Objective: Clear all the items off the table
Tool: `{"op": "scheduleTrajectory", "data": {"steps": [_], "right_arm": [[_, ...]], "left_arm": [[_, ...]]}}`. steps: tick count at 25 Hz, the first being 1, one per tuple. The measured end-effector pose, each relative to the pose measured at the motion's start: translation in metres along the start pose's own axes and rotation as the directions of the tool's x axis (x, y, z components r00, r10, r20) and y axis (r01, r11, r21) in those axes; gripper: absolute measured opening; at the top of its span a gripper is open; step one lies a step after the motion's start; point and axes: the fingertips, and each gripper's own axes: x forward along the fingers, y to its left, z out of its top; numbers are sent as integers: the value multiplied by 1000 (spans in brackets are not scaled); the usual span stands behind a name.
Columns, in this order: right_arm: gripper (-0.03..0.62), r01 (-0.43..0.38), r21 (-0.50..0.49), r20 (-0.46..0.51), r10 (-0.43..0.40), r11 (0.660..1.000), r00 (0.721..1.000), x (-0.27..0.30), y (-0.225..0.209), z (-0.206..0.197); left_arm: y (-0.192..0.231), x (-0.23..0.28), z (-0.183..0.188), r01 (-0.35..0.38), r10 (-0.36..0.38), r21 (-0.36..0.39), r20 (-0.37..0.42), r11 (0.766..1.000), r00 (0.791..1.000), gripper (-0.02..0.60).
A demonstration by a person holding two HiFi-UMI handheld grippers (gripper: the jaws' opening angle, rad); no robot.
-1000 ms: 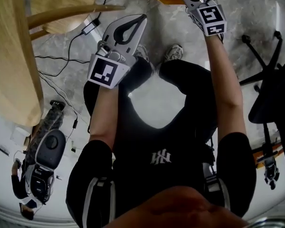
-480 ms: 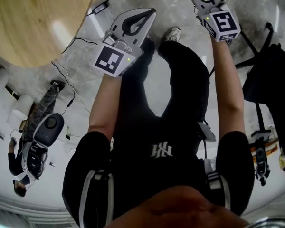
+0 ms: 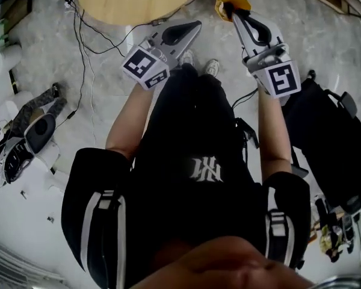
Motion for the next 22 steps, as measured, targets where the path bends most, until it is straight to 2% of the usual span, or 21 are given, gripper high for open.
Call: {"op": "scheduleTrajectory", "data": {"steps": [3, 7, 10, 14, 18, 22], "right_arm": [[4, -89, -44, 30, 90, 995, 995, 20, 39, 39], [3, -130, -13, 32, 130, 991, 991, 44, 87, 68], [5, -149, 4, 10, 148, 989, 989, 58, 107, 76], [5, -147, 4, 0, 147, 989, 989, 85, 120, 79], [7, -109, -14, -2, 109, 994, 994, 107, 120, 80], [84, -102, -67, -36, 99, 993, 994, 141, 125, 79]], "left_arm": [[16, -41, 61, -91, 90, 1, 104, 996, 990, 14], [19, -105, 106, -147, 136, 76, 130, 986, 982, 14], [24, -137, 120, -144, 131, 82, 149, 986, 980, 12], [39, -165, 130, -95, 84, 55, 171, 994, 982, 12], [58, -189, 146, -93, 72, 94, 201, 991, 977, 12], [94, -212, 153, -100, 74, 103, 224, 990, 972, 12]]}}
